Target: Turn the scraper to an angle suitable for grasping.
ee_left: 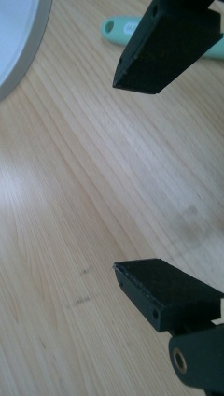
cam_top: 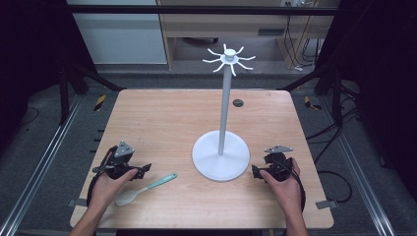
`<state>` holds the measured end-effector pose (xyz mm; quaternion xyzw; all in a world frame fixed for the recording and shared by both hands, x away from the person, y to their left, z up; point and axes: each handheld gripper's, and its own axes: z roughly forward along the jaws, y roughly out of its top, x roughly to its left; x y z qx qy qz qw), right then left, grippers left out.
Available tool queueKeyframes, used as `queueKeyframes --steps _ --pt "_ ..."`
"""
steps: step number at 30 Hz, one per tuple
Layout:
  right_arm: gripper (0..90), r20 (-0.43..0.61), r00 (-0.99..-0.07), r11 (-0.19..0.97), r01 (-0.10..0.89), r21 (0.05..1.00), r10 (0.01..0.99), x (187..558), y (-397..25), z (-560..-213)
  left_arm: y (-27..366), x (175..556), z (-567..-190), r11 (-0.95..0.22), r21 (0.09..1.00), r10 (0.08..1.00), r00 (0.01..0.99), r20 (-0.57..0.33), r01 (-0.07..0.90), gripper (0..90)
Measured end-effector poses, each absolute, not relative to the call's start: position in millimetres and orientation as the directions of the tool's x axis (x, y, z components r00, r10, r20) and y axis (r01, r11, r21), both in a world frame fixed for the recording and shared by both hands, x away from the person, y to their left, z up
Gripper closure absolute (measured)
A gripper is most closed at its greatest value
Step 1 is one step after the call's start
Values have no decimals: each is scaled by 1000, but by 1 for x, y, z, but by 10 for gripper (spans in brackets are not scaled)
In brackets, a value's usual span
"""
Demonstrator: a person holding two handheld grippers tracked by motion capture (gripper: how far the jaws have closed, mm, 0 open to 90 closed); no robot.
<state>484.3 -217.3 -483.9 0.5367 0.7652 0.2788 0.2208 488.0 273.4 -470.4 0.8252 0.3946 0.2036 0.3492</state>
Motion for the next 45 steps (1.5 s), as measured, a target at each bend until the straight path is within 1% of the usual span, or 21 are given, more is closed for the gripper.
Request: queueKeyframes --steps 2,3,4,5,7,9,10,13,15,16,18,20,23,28,33,36,45 --pt "65 -41 -329 272 699 662 944 484 -217 -484 267 486 -470 -459 735 785 616 72 499 112" --pt "65 -42 -330 274 698 662 943 484 -217 -484 264 484 -469 -463 739 785 614 84 490 130" --pt "65 -42 -330 274 698 662 943 484 -217 -484 264 484 -469 -463 739 785 614 84 490 173" --pt "65 -41 -328 272 699 661 944 484 -216 -484 260 481 -465 -474 744 779 619 105 471 200" --pt "65 -43 -330 275 698 661 943 484 -217 -484 258 481 -464 -477 745 773 625 104 467 205" --pt "65 -45 -331 276 697 662 943 484 -217 -484 254 480 -466 -494 735 760 641 104 466 250" --pt "66 -44 -330 276 700 659 943 484 -216 -485 250 478 -468 -516 719 748 653 115 465 315" --pt "68 -44 -331 278 703 654 943 484 -216 -485 247 477 -468 -535 712 728 676 115 455 486" --pt "71 -47 -333 282 706 650 942 484 -216 -485 243 475 -467 -567 701 692 712 121 433 594" --pt "71 -47 -333 282 706 650 942 484 -216 -485 243 475 -467 -567 701 692 712 121 433 634" --pt "72 -44 -330 279 711 646 943 485 -217 -486 238 474 -469 -613 662 658 743 125 431 714" --pt "73 -44 -331 280 710 646 942 485 -216 -486 234 473 -471 -634 646 638 760 125 426 779" --pt "73 -49 -332 285 712 642 942 485 -216 -486 229 473 -472 -651 634 616 779 118 418 848" --pt "74 -50 -332 285 712 642 942 485 -216 -486 223 475 -476 -667 614 600 793 106 422 900" --pt "75 -50 -335 287 711 642 941 485 -216 -486 220 476 -477 -668 605 600 795 92 434 900" --pt "75 -50 -337 289 711 641 940 485 -216 -486 220 477 -479 -664 597 601 796 69 450 900" --pt "75 -51 -338 291 712 639 940 485 -215 -487 218 476 -481 -674 583 593 803 62 453 900"
